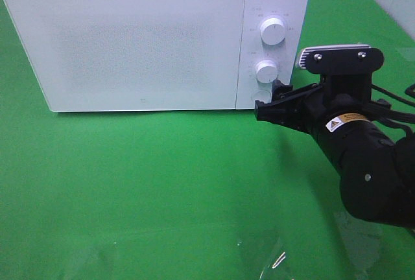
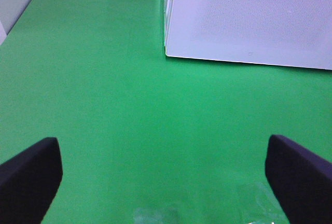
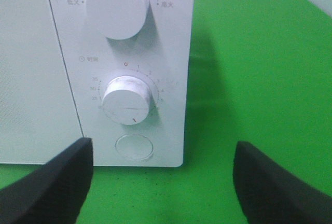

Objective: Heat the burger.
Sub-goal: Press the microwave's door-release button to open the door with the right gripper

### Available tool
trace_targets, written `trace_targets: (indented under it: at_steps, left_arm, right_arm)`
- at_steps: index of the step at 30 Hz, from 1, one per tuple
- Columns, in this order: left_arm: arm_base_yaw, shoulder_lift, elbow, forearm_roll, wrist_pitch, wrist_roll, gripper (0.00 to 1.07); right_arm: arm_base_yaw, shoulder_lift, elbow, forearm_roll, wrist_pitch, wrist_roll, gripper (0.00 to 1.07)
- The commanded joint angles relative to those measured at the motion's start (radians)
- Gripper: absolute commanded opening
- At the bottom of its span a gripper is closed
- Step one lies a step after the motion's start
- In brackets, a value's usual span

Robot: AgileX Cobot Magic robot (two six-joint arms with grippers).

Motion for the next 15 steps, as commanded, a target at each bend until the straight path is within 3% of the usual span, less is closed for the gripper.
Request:
trace_targets:
  at_steps: [1,7,9,10,11,15]
  left_arm:
    - [0.0,-0.022,0.003,0.002,-0.009,-0.001,0.99]
    - [0.0,-0.022,0.003,0.002,-0.009,-0.001,0.99]
    - [0.0,-0.022,0.003,0.002,-0.009,-0.001,0.99]
    - [0.0,-0.022,0.003,0.002,-0.009,-0.001,0.99]
    - [0.0,-0.022,0.003,0.002,-0.009,-0.001,0.99]
    - [0.0,-0.022,0.003,0.002,-0.009,-0.001,0.99]
  right_arm:
    - [0.003,-0.002,-0.006,-0.003,0.011,0.196,0.69]
    - [0.003,-0.002,-0.006,-0.003,0.052,0.615,0.53]
    - [0.003,-0.002,-0.006,-0.003,0.09,0.821,0.41]
    - [0.003,-0.002,-0.006,-0.003,0.09,0.821,0.41]
    - [0.003,-0.002,-0.006,-0.009,0.118,0.96,0.32]
    - [0.003,-0.002,-0.006,-0.033,0.155,1.105,0.19]
